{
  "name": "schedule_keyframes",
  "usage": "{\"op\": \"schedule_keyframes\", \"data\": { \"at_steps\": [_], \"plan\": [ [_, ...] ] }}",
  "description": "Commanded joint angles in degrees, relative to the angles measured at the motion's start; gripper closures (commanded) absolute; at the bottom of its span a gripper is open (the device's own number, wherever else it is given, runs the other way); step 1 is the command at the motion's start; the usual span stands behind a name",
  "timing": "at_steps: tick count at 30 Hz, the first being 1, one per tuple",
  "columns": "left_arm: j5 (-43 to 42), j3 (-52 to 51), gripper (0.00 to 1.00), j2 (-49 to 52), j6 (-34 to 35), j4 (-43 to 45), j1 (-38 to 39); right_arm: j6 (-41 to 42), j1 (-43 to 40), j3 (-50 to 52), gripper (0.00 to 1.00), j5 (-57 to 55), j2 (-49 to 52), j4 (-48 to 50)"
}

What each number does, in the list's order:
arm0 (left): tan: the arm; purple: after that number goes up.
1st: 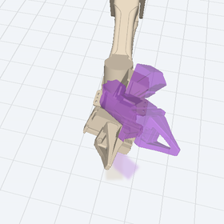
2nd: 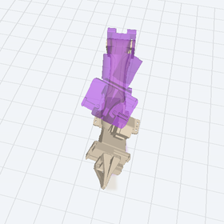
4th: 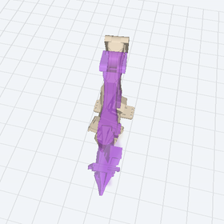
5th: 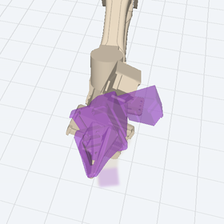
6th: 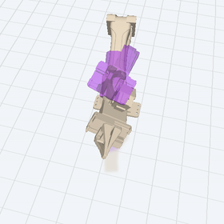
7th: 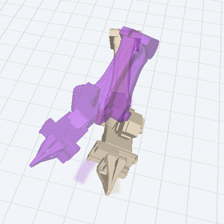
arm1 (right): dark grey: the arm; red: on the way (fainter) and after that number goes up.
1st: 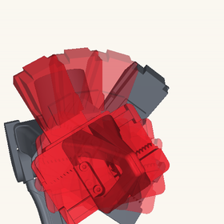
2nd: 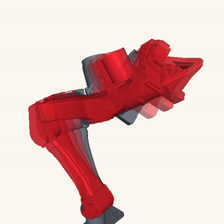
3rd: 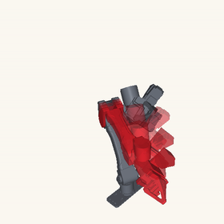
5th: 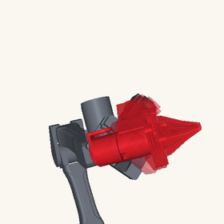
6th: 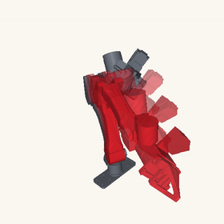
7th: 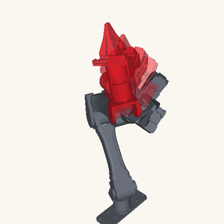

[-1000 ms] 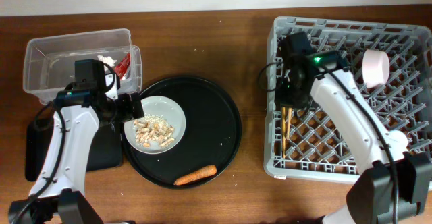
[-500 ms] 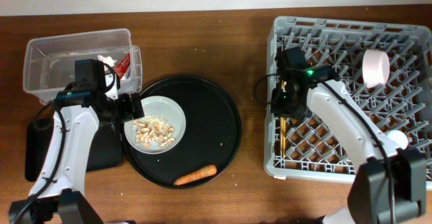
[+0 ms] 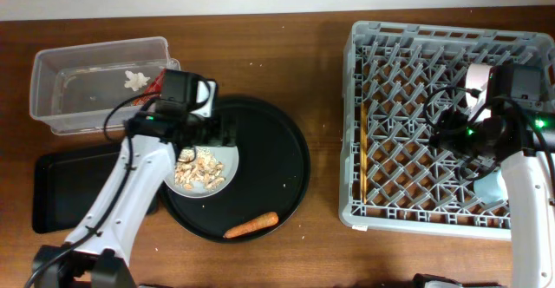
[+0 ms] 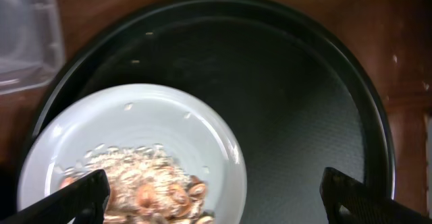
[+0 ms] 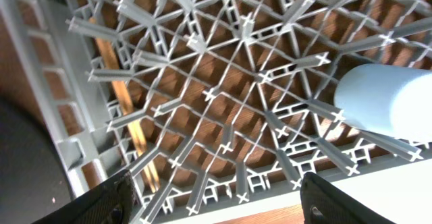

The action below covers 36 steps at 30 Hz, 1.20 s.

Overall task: Sort waste into correct bins and load items into the dishwasher rack
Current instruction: 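Grasp the plate rim with the left gripper and lift it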

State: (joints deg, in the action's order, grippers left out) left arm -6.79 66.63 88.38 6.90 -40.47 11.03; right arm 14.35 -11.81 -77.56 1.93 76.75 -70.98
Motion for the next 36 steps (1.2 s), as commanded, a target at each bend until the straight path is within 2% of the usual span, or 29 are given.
{"op": "schedule_keyframes", "data": {
  "at_steps": [1, 7, 14, 15, 16, 17, 18, 21, 23, 29, 35, 36],
  "plan": [
    [2.1, 0.2, 0.01, 0.9, 1.9, 0.9, 5.1, -2.4, -0.2, 2.0, 0.22, 3.8, -0.2, -1.1],
    [2.1, 0.2, 0.01, 12.1, 4.2, 1.5, 10.3, -3.2, -0.2, 4.2, 0.21, 3.9, -0.2, -2.8],
    [2.1, 0.2, 0.03, 18.7, 4.3, 0.8, 11.6, -3.2, -0.2, 4.7, 0.21, 4.2, -0.2, -2.5],
    [2.1, 0.2, 0.09, 19.5, 4.2, 0.3, 11.6, -3.2, -0.2, 4.7, 0.21, 4.9, -0.2, -2.5],
    [2.1, 0.2, 0.11, 19.7, 4.2, -0.3, 11.6, -3.2, -0.2, 4.7, 0.21, 5.2, -0.2, -2.5],
    [2.1, 0.2, 0.22, 19.8, 4.2, -0.7, 11.6, -3.2, -0.2, 4.7, 0.21, 5.2, -0.2, -2.5],
    [2.1, 0.2, 0.26, 19.8, 4.2, -0.8, 11.6, -3.2, -0.2, 4.7, 0.21, 5.2, -0.2, -2.5],
    [5.5, 0.2, 0.48, 19.8, 6.2, -1.6, 11.6, -3.2, -0.2, 4.7, 0.21, 5.4, -0.2, -2.3],
    [7.0, 0.0, 0.53, 20.3, 7.0, -2.1, 11.6, -3.2, -0.2, 4.7, 0.21, 5.4, -0.2, -2.4],
    [7.3, 0.0, 0.77, 20.6, 7.7, -2.3, 12.5, -3.2, -0.2, 4.7, 0.21, 5.7, -0.2, -2.3],
    [9.6, -0.2, 0.91, 20.8, 9.0, -2.3, 15.3, -3.2, -0.2, 4.7, 0.2, 6.1, -0.2, -2.4],
    [9.6, -0.2, 0.96, 20.8, 8.9, -2.3, 15.6, -3.2, -0.2, 4.7, 0.2, 6.1, -0.2, -2.4]
  ]
}}
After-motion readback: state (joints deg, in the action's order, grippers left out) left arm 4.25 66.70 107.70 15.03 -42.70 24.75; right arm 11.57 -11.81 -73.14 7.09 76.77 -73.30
